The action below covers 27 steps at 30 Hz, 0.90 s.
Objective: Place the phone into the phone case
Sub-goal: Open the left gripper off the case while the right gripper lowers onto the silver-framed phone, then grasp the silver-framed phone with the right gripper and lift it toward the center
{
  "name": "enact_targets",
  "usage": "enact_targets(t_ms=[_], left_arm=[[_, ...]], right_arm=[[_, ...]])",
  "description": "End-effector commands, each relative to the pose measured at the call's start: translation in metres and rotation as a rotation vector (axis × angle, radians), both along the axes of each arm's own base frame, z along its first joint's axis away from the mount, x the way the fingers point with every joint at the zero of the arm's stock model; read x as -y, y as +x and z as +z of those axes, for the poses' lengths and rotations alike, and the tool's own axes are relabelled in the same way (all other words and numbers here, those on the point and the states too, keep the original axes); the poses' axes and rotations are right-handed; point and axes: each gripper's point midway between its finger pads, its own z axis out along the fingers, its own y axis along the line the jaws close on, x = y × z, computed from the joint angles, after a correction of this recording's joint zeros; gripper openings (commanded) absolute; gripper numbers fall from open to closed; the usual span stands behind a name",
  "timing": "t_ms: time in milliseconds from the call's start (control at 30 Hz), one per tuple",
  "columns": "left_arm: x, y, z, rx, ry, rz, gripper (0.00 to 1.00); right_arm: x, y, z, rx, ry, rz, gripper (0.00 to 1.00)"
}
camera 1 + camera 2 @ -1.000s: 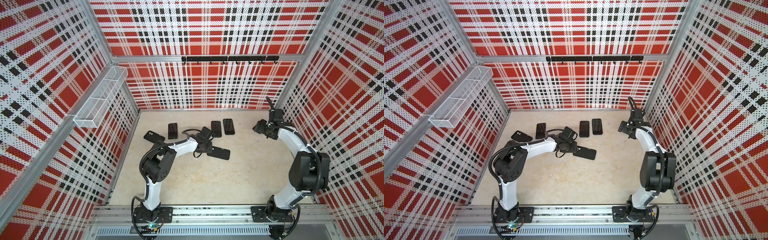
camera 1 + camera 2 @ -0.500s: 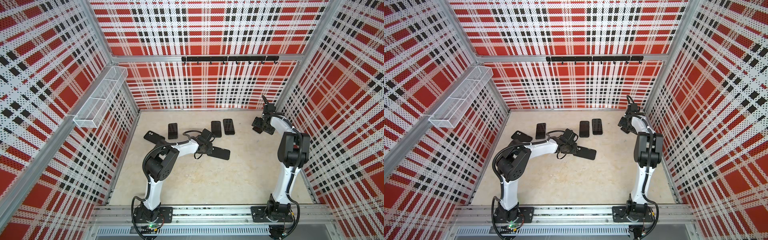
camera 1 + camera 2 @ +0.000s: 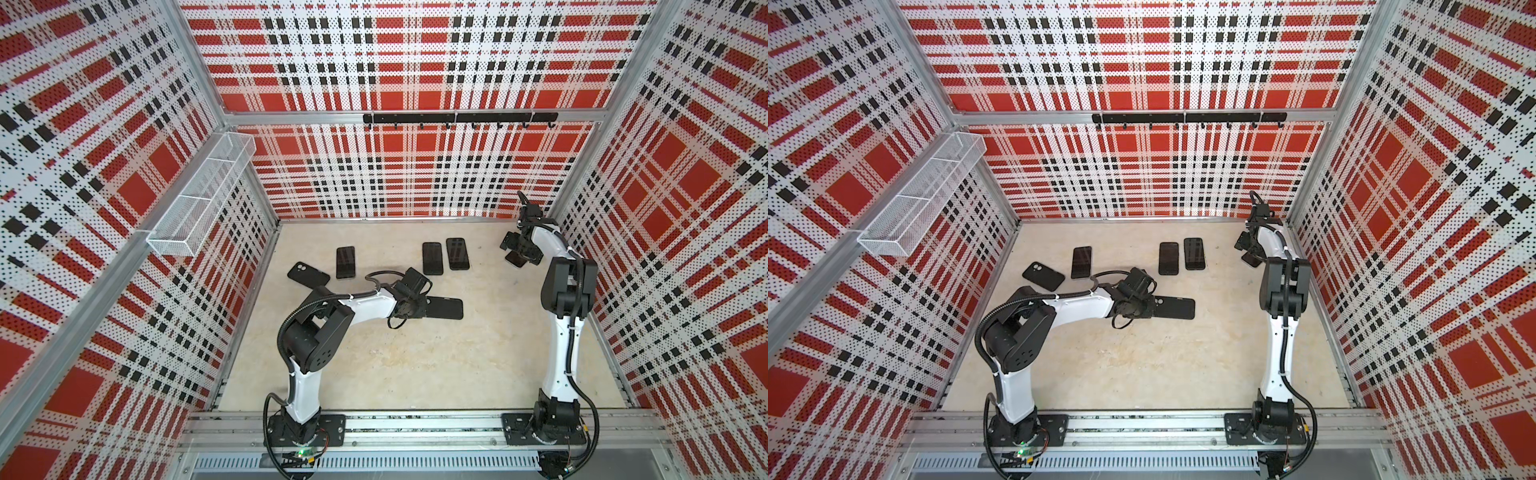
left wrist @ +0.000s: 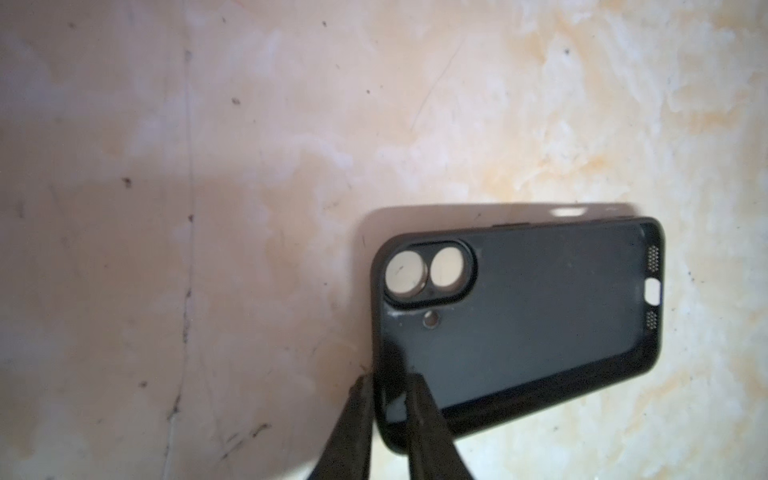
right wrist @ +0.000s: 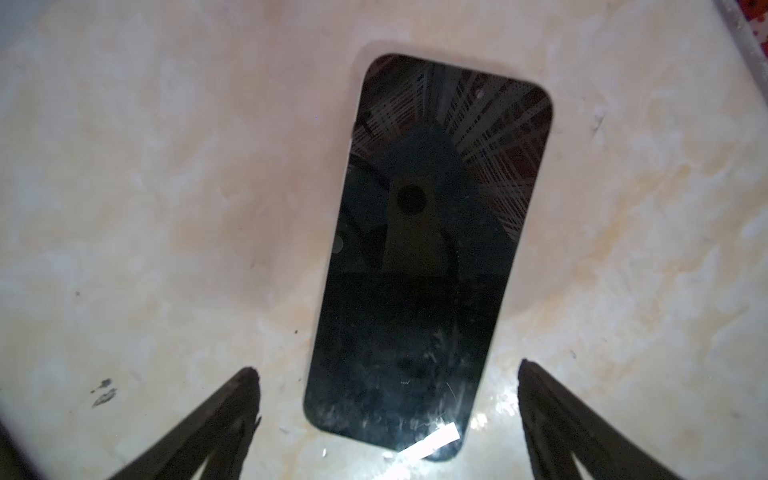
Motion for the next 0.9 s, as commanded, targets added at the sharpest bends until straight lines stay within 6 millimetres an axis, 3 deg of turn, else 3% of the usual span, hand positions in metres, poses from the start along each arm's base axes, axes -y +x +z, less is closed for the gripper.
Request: enact_targets(t_ms=[0,200,533,667,867], left_arm=[[-0.001,-0.004,0.015,0.005,-0.029,0.002,0.23],[-0.004,-0.003,0.036,0.04,-0.041,0.007,0.3],[-0.021,0.005,0.065,0.098,-0.04,0.035,0.3],[-0.034,0.01,0.071,0.116,-0.035,0.054,0.3],[-0.045,0.014,0.074,0.127,-0.029,0.066,0.29]], right_arm=[[0.008,-0.009,-0.014,-0.055,0.008,-0.037,0.99],[0.01,-0.011,-0.025,-0.078,0.021,-0.038,0.97],[0.009,-0.027,-0.023,-0.113,0.006,0.011,0.82],[-0.002,-0.053,-0.015,-0.111,0.031,0.055,0.77],[-0.018,-0.123,-0.017,-0.176,0.077,0.094,0.74]])
